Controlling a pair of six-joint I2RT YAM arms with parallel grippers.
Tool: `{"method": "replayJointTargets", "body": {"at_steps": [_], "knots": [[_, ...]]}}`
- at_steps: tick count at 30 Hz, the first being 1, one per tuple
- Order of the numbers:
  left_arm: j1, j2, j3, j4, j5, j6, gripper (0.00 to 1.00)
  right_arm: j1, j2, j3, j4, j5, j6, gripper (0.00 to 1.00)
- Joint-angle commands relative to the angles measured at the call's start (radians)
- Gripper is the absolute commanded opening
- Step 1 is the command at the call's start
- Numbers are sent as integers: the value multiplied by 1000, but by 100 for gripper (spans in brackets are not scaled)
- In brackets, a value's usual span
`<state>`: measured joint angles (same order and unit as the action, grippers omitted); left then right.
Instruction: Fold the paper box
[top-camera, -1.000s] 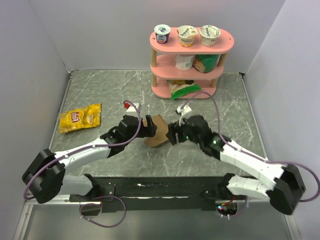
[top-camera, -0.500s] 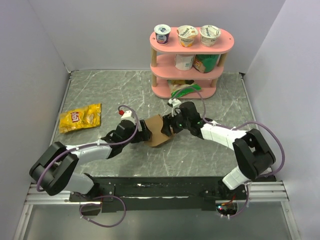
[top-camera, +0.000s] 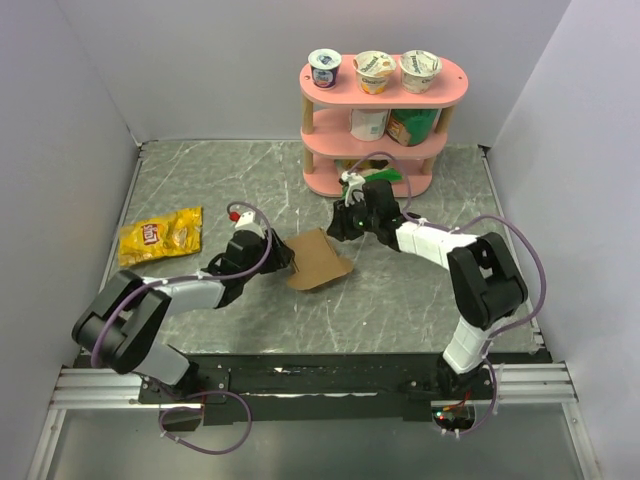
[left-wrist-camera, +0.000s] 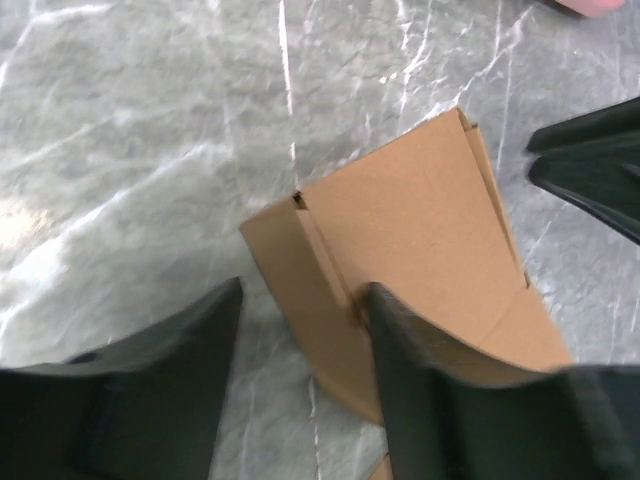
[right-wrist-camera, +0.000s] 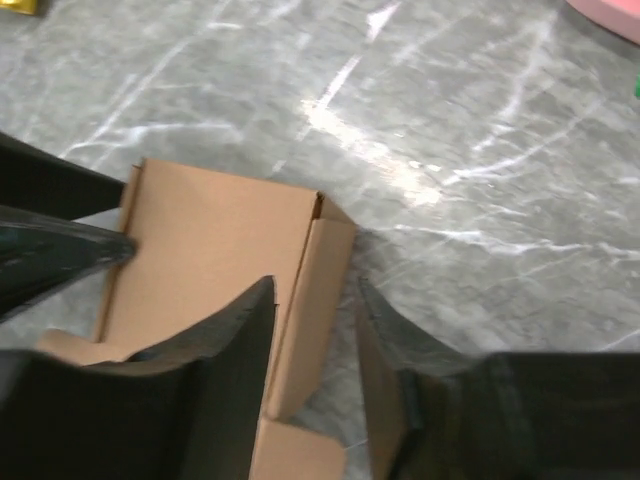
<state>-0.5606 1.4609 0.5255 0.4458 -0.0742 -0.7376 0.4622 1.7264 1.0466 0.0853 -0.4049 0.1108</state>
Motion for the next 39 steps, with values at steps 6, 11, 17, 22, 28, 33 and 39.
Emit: {"method": "replayJointTargets", "body": {"at_steps": [6, 11, 17, 22, 28, 33, 39], "knots": [[16, 98, 82, 25, 47, 27, 52, -23, 74, 61, 40, -77, 27, 32], [19, 119, 97, 14, 56, 47, 52, -43, 98, 56, 59, -95, 52, 0], [21, 156, 122, 8, 67, 73, 51, -45, 125, 50, 77, -104, 58, 0], [22, 187, 142, 4, 88, 102, 50, -46, 148, 61, 45, -100, 41, 0], [21, 196, 154, -7, 86, 132, 48, -25, 142, 66, -39, -14, -9, 0], [22, 211, 163, 2, 100, 149, 48, 4, 156, 96, -122, 40, -57, 0], [22, 230, 177, 4, 100, 155, 48, 44, 188, 124, -189, 142, -74, 0]]}}
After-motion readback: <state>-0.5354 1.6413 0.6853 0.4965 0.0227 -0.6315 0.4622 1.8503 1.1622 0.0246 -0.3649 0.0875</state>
